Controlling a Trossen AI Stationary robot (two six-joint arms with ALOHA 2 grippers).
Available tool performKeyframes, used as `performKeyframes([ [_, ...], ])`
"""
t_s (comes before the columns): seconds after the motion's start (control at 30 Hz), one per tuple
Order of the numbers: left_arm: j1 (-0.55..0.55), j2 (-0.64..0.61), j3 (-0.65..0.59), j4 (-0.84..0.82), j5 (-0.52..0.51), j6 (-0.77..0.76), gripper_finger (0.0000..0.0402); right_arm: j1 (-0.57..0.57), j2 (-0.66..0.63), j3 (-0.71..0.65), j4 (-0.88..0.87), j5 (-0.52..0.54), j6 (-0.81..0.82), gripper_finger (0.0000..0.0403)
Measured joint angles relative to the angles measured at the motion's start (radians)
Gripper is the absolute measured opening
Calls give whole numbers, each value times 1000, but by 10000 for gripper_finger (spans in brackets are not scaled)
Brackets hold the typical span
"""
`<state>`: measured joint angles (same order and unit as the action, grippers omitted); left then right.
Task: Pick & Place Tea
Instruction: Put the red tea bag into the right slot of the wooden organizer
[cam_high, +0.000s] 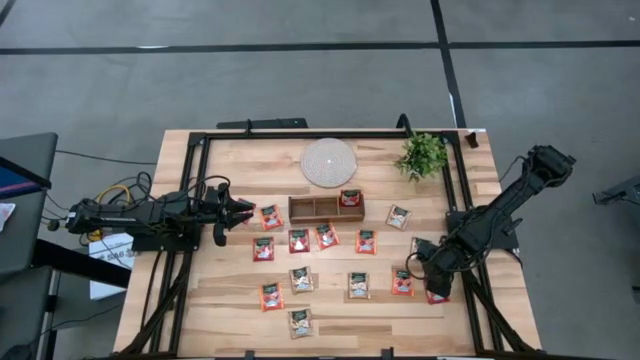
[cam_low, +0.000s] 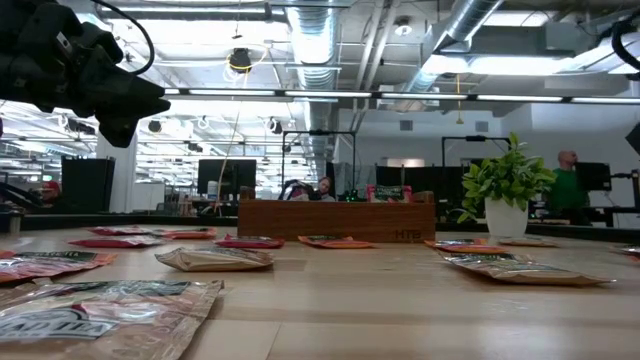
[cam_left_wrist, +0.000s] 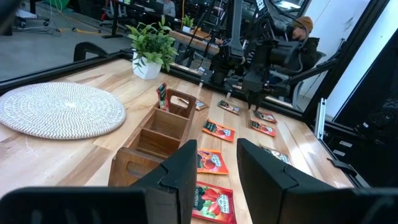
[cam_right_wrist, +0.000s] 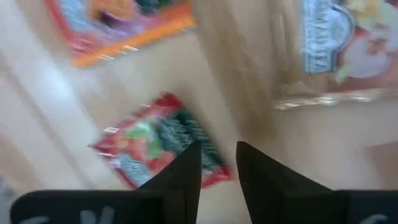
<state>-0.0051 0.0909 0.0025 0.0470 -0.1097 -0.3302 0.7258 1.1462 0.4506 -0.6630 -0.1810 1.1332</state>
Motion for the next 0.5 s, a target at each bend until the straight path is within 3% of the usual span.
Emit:
performKeyframes([
  [0.5, 0, 0, 0, 0, 0, 1, 105, 65, 22, 62, 74, -23, 46, 93],
])
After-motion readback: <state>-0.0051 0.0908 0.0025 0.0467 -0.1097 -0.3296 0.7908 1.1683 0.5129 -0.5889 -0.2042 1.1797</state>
